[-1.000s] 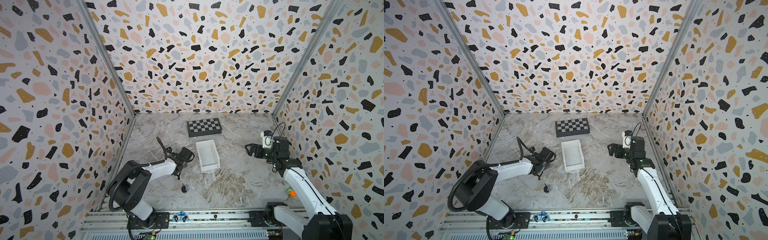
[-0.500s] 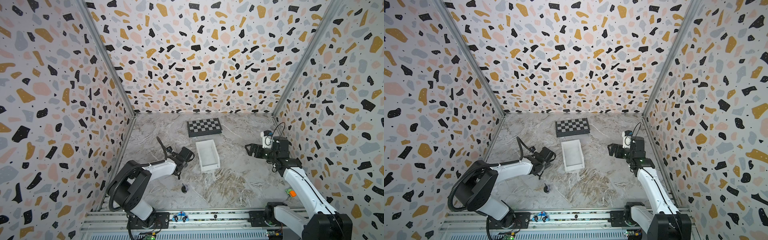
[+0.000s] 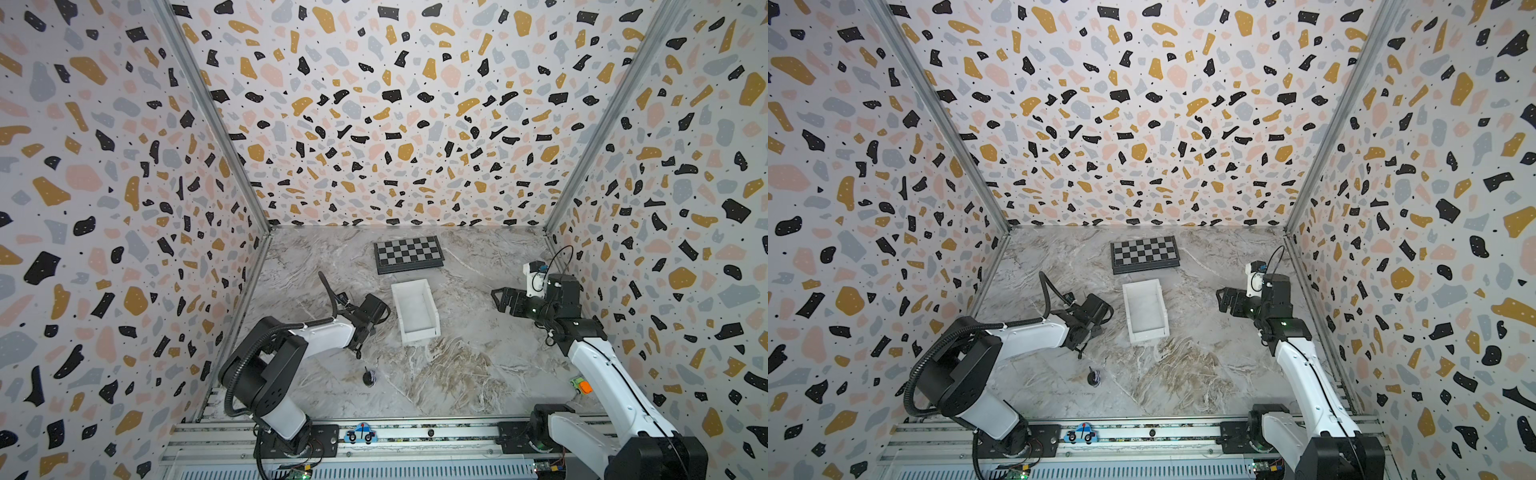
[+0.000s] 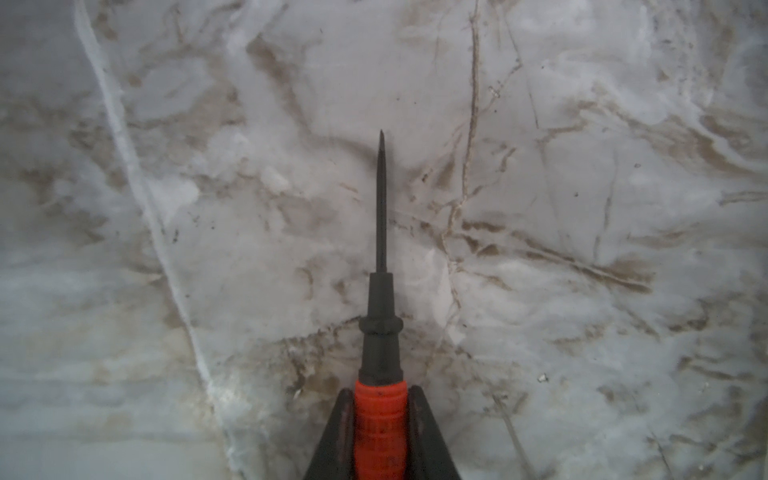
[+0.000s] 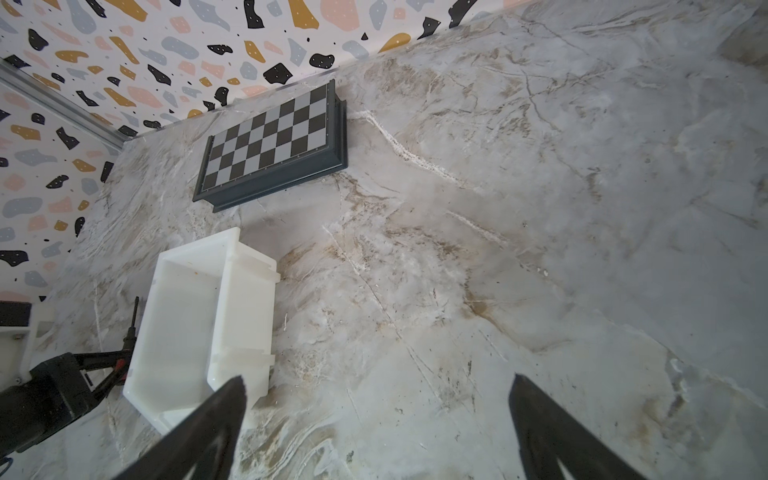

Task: Put the screwdriver in the bin
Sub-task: 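Lift the screwdriver with the left gripper and carry it over the white bin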

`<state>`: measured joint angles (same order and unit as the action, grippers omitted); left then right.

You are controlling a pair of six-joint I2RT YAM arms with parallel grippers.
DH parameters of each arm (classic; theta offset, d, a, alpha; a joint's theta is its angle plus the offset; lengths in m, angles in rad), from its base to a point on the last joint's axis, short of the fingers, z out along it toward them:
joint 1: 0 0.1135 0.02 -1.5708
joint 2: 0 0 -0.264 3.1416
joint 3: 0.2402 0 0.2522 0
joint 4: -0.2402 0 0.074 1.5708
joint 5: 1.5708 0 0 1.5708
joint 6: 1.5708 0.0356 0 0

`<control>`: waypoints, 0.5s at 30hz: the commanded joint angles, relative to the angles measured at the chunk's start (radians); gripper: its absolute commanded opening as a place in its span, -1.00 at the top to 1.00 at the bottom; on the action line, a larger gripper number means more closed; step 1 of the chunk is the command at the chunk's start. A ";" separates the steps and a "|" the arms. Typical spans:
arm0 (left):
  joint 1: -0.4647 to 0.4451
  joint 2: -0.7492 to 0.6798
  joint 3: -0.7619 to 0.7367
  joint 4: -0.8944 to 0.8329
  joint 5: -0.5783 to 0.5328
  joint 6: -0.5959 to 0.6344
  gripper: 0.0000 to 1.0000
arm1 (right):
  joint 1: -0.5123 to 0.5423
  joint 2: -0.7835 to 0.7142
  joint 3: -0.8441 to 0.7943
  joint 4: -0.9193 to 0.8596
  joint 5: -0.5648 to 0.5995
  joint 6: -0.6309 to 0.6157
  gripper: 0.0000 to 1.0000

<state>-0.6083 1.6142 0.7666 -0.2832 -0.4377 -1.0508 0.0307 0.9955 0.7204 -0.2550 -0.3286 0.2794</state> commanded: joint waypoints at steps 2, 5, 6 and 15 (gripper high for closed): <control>-0.003 -0.022 0.017 -0.056 -0.009 0.018 0.86 | 0.005 -0.032 0.008 -0.030 0.010 0.004 -0.98; -0.005 -0.080 0.037 -0.089 -0.016 0.029 0.97 | 0.005 -0.043 0.013 -0.036 0.007 0.009 -0.98; -0.005 -0.103 0.047 -0.101 -0.018 0.036 0.98 | 0.005 -0.047 0.014 -0.039 0.006 0.012 -0.98; -0.092 -0.247 0.266 -0.201 -0.042 0.122 1.00 | 0.005 -0.083 0.036 -0.077 0.003 0.027 -0.98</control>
<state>-0.6674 1.3830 0.9672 -0.4431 -0.4561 -0.9779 0.0307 0.9360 0.7208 -0.2947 -0.3252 0.2947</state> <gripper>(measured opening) 0.207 0.990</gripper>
